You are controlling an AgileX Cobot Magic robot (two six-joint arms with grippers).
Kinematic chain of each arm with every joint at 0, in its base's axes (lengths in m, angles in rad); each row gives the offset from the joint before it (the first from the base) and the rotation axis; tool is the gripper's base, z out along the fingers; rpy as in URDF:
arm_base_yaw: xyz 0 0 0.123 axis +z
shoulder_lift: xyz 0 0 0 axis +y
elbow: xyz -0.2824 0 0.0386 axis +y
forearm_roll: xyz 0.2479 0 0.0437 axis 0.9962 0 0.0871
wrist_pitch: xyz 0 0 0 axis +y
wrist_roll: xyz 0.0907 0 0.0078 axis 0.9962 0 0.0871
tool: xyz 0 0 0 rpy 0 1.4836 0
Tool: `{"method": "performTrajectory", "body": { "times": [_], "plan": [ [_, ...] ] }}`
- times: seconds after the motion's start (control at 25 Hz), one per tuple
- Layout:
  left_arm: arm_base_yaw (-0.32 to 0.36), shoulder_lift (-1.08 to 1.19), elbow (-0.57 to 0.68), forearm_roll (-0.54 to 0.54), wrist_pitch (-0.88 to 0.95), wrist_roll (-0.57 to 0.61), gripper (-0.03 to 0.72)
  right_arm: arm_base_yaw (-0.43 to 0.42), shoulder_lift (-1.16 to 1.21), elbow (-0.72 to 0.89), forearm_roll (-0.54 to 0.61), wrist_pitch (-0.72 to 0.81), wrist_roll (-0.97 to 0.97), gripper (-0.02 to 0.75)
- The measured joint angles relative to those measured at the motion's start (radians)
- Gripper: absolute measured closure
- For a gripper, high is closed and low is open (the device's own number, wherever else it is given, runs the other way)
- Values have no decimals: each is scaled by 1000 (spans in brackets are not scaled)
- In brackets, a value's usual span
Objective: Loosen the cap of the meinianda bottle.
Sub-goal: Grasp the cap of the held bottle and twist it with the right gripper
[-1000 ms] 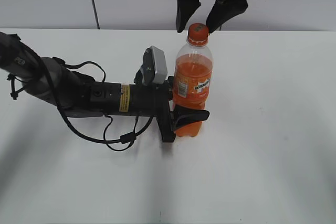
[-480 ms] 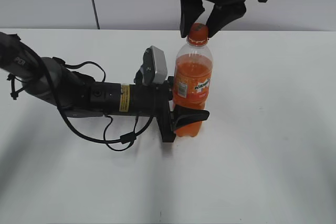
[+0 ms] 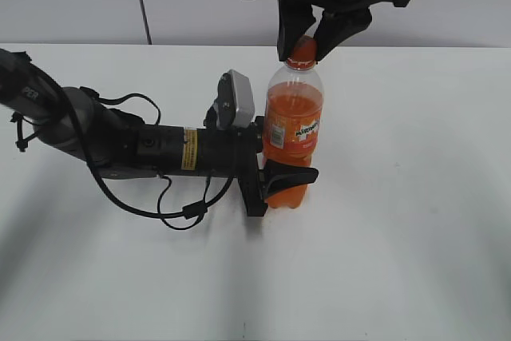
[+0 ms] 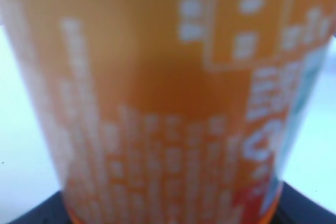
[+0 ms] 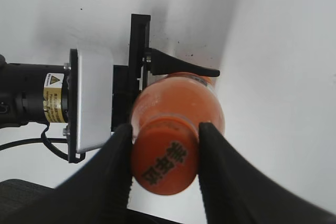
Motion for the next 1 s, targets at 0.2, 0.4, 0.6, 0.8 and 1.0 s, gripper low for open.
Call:
{"method": "performTrajectory", "body": {
  "times": [0.2, 0.4, 0.6, 0.8, 1.0],
  "plan": [
    [0, 0, 0, 0, 0, -2, 295, 0, 0, 0, 0, 0, -49, 455],
    [0, 0, 0, 2, 0, -2, 295, 0, 0, 1, 18, -1, -348, 457],
    [0, -2, 0, 17, -4, 6, 295, -1, 0, 0, 61, 0, -717, 458],
    [1, -5, 0, 24, -3, 11, 295, -1, 0, 1, 72, 3, -987, 458],
    [1, -5, 0, 24, -3, 13, 295, -1, 0, 1, 75, 6, -1207, 458]
  ]
}}
